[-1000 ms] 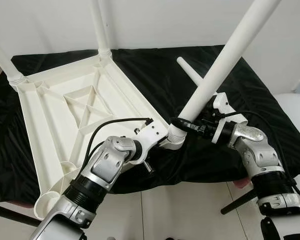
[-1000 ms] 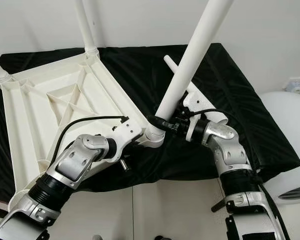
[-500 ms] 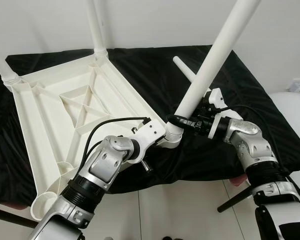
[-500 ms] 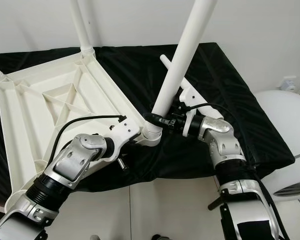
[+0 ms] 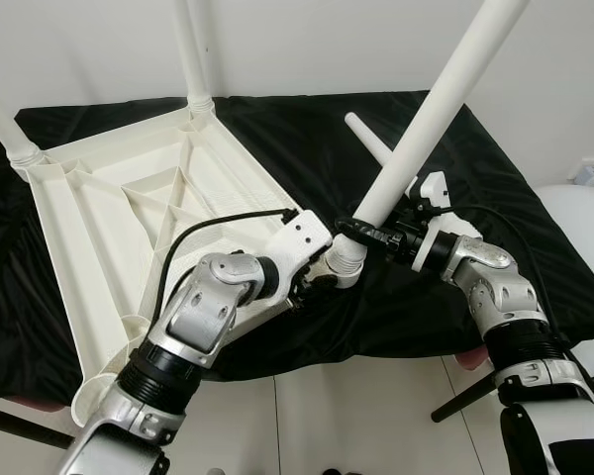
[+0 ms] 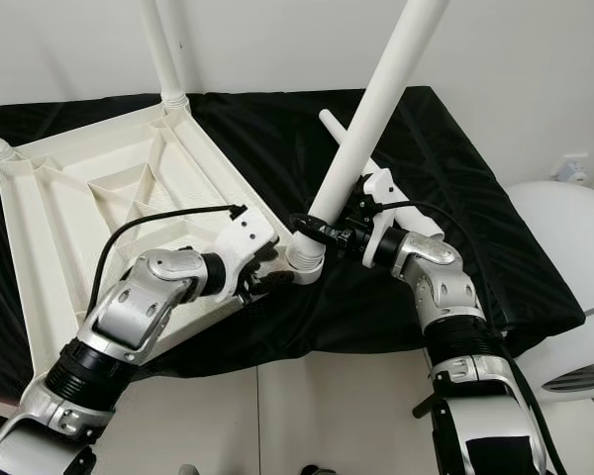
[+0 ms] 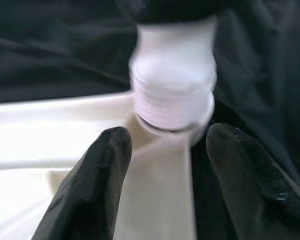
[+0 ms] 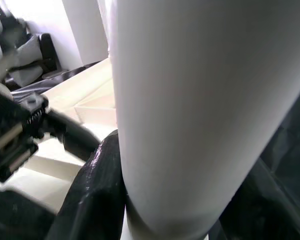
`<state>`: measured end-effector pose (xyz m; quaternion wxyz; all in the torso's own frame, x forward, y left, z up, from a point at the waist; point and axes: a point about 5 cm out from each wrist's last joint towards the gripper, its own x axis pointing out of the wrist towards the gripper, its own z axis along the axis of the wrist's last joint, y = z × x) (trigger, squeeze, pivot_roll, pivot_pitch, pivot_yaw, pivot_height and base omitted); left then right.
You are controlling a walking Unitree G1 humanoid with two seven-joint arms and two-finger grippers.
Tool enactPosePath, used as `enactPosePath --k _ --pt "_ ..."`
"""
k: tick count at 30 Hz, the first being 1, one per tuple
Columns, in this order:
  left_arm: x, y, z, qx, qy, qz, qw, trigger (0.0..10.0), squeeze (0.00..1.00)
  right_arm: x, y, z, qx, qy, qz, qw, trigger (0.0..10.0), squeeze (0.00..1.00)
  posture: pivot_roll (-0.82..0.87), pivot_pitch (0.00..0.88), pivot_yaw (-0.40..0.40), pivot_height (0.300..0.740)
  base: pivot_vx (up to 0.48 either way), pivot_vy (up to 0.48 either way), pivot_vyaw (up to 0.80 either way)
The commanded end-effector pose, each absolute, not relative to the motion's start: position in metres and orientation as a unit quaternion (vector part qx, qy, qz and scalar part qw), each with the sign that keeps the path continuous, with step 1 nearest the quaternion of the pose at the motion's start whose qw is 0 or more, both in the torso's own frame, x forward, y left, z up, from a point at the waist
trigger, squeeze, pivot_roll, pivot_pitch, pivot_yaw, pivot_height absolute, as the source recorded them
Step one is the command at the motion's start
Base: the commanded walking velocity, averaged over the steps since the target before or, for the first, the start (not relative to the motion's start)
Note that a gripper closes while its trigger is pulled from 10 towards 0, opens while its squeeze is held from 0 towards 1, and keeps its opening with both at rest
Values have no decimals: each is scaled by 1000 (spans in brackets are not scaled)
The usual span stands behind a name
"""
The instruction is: Building children table
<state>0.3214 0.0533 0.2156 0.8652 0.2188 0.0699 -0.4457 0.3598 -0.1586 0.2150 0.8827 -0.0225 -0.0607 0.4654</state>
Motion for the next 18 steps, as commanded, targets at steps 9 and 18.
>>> enactPosePath --k 9,18 --pt "320 65 249 104 15 -485 868 10000 0 369 -166 234 33 -86 436 895 10000 0 -60 143 27 740 0 0 0" --pt "325 86 296 33 -62 -491 869 10000 0 375 -172 244 -4 -80 419 905 10000 0 -52 113 26 740 0 0 0"
